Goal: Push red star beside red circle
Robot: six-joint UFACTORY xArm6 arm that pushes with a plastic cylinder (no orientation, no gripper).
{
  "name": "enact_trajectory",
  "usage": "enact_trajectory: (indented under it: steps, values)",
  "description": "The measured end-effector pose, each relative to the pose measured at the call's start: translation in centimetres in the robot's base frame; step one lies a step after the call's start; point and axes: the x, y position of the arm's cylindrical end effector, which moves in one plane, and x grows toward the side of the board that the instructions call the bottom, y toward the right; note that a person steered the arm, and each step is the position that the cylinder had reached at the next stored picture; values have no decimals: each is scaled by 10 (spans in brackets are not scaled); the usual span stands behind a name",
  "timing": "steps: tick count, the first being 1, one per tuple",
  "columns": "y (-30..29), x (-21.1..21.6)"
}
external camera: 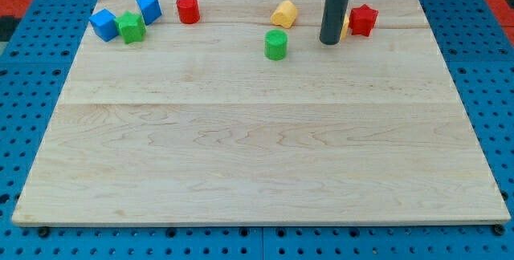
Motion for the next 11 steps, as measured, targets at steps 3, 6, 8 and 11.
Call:
enact_trajectory:
  steps: [3, 6, 8, 11]
  values:
    - [137, 1]
    - [31, -79]
    - [35, -71]
    - [86, -70]
